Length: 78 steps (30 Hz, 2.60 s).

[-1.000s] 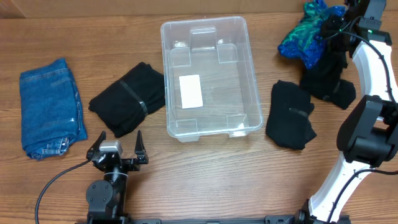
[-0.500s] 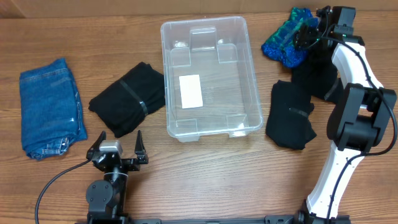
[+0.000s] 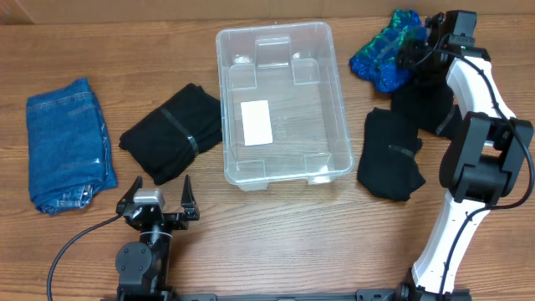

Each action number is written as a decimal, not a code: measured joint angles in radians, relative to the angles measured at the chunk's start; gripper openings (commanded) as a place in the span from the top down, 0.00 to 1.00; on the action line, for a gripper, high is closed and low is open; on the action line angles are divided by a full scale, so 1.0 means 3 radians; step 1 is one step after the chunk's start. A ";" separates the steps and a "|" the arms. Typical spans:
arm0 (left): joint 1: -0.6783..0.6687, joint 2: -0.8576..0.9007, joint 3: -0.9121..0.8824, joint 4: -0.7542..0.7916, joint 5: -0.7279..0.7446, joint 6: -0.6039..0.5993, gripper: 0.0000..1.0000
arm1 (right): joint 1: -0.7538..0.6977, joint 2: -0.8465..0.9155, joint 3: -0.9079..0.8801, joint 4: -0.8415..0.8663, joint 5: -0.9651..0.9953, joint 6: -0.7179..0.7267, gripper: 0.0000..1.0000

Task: Pack container
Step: 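Carry the sparkly garment left and lower it into the clear bin, then release the sparkly garment and press it flat inside the bin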

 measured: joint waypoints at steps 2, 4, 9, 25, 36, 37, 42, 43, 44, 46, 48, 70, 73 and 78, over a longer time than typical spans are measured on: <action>0.0000 0.0000 0.0000 0.0000 0.0000 0.0001 0.00 | -0.0003 0.0000 0.0000 -0.0001 0.0033 0.0018 0.96; 0.0000 0.0000 0.0000 0.0000 0.0000 0.0001 0.00 | -0.0003 0.0000 0.0000 -0.0001 0.0048 0.0042 0.96; 0.0000 0.0000 0.0000 0.0000 0.0000 0.0000 0.00 | -0.0003 0.0000 0.0039 -0.0032 0.0048 0.0042 0.96; 0.0000 0.0003 0.0000 0.0000 0.0000 0.0001 0.00 | 0.0310 -0.1312 0.0174 -0.0779 -0.0221 0.0418 0.96; 0.0000 0.0003 0.0000 -0.0001 0.0000 0.0001 0.00 | 0.1570 -0.1854 0.0184 -0.1172 0.0206 0.1516 0.96; 0.0000 0.0003 0.0000 0.0000 0.0000 0.0001 0.00 | 0.1677 -0.1820 0.0184 -0.1094 0.0315 0.1621 0.96; 0.0000 0.0003 0.0000 -0.0001 0.0000 0.0000 0.00 | 0.2176 -0.1591 0.0184 -0.0809 0.0847 0.1942 0.96; 0.0000 0.0003 0.0000 0.0000 0.0000 0.0001 0.00 | 0.2233 -0.1541 0.0184 -0.0792 0.0917 0.1996 0.96; 0.0000 0.0003 0.0000 0.0000 0.0000 0.0001 0.00 | 0.2281 -0.1488 0.0184 -0.0779 0.0977 0.2060 0.96; 0.0000 0.0003 0.0000 0.0000 -0.0001 0.0001 0.00 | 0.2309 -0.1376 0.0184 -0.0736 0.1048 0.2167 0.96; 0.0000 0.0003 0.0000 0.0000 0.0000 0.0000 0.00 | 0.2294 -0.1255 0.0184 -0.0661 0.1122 0.2235 0.96; 0.0000 0.0003 0.0000 -0.0001 0.0000 0.0001 0.00 | 0.2260 -0.0514 0.0188 -0.0220 0.1595 0.2042 0.00; 0.0000 0.0003 0.0000 0.0000 0.0000 0.0001 0.00 | 0.2255 -0.0514 0.0189 -0.0462 0.1554 0.1888 0.00; 0.0000 0.0003 0.0000 0.0000 0.0000 0.0001 0.00 | 0.2251 -0.0514 0.0192 -0.0941 0.1397 0.1406 0.00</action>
